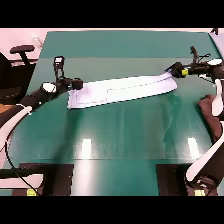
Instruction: Fold the shirts.
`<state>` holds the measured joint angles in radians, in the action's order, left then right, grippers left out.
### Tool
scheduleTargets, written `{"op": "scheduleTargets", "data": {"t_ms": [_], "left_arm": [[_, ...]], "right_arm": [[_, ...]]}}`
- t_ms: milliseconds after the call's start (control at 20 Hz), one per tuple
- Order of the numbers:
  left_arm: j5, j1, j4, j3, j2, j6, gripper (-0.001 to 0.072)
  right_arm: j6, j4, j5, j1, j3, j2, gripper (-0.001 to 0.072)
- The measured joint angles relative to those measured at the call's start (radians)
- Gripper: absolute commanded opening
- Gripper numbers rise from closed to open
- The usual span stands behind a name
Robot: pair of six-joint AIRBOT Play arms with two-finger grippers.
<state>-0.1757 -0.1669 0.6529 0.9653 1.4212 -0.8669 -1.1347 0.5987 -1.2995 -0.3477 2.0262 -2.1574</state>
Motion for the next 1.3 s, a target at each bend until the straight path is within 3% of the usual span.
{"op": "scheduleTargets", "data": {"t_ms": [100,150,200,250,300,350,700,850,1300], "left_arm": [[-0.049,0.043,0.001,0.016,-0.023,0.001,0.0528],[-0.077,0.068,0.001,0.027,-0.035,0.001,0.0472],[-0.121,0.093,0.002,0.044,-0.046,-0.003,0.0350],[-0.171,0.111,0.002,0.063,-0.053,-0.014,0.0257],[-0.231,0.124,0.002,0.084,-0.060,-0.028,0.0090],[-0.281,0.126,0.002,0.106,-0.061,-0.042,0.0020],[-0.484,-0.051,0.000,0.245,0.066,-0.240,0.0018],[-0.509,-0.154,-0.003,0.332,0.177,-0.318,0.0018],[-0.545,-0.278,0.002,0.484,0.391,-0.542,0.0017]], "right_arm": [[-0.008,0.003,-0.030,-0.037,0.011,0.005,0.0389],[-0.011,0.007,-0.040,-0.055,0.009,0.013,0.0409],[-0.013,0.009,-0.045,-0.082,-0.001,0.029,0.0538],[-0.015,0.023,-0.064,-0.107,-0.008,0.043,0.0582],[-0.015,0.053,-0.077,-0.127,-0.008,0.052,0.0595],[-0.023,0.080,-0.094,-0.147,-0.006,0.061,0.0628],[-0.033,0.149,-0.143,-0.178,-0.025,0.076,0.0633],[-0.024,0.158,-0.154,-0.153,-0.033,0.053,0.0694],[0.004,0.152,-0.163,-0.087,-0.038,0.000,0.0694]]}}
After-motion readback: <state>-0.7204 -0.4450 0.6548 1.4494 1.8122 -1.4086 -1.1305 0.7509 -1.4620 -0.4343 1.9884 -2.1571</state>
